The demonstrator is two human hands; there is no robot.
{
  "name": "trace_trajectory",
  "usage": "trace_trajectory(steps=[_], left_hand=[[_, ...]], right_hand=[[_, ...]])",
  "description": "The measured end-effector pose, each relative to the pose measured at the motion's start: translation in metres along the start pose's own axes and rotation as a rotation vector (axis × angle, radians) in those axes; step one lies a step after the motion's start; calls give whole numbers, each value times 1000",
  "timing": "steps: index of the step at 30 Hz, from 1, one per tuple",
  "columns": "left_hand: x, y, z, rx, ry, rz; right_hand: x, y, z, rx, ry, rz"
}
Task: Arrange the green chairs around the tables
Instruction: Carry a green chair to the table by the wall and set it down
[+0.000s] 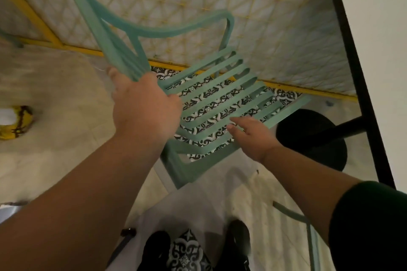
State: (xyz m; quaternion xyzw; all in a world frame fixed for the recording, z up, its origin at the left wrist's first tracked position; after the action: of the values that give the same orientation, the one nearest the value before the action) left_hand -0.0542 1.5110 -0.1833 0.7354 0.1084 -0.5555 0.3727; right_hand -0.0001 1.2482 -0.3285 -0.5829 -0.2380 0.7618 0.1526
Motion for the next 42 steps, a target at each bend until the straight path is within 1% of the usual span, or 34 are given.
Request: trace_trajectory(steps=[3, 5, 7, 8, 10, 17, 24, 31, 42], left_hand=[[0, 0, -3, 3, 11, -52], [2, 1, -5, 8, 24, -65], [3, 0, -7, 10, 20, -72], [3, 0, -8, 7, 16, -78], [3, 0, -9, 0, -1, -91], [2, -1, -18, 12, -39, -105], [1, -13, -44, 73, -46, -109], [2, -24, -70, 168, -88, -42], [2, -21, -96, 247, -86, -21]], right_hand=[[3, 10, -15, -5, -3, 41], [10, 22, -21, -1, -74, 140], [19, 26, -20, -117, -138, 281], [22, 25, -19, -199, -116, 329], [23, 23, -18, -255, -61, 355], [30, 17, -22, -236, -136, 419], [40, -1, -16, -183, -102, 356], [53, -23, 0, -186, -126, 463], [61, -40, 4, -140, -137, 486]])
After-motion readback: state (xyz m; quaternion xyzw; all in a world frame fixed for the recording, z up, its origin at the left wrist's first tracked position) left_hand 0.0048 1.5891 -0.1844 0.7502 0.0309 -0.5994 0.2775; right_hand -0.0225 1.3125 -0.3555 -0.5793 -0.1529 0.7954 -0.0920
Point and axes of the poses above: each hand's wrist, its own z-axis away from the middle knuckle, its own x-axis out of the palm, y = z × x, the point moved 8 cm from there along -z, towards the middle knuckle, and after that the axes turned 13 degrees about y, right-handed, at the moved point
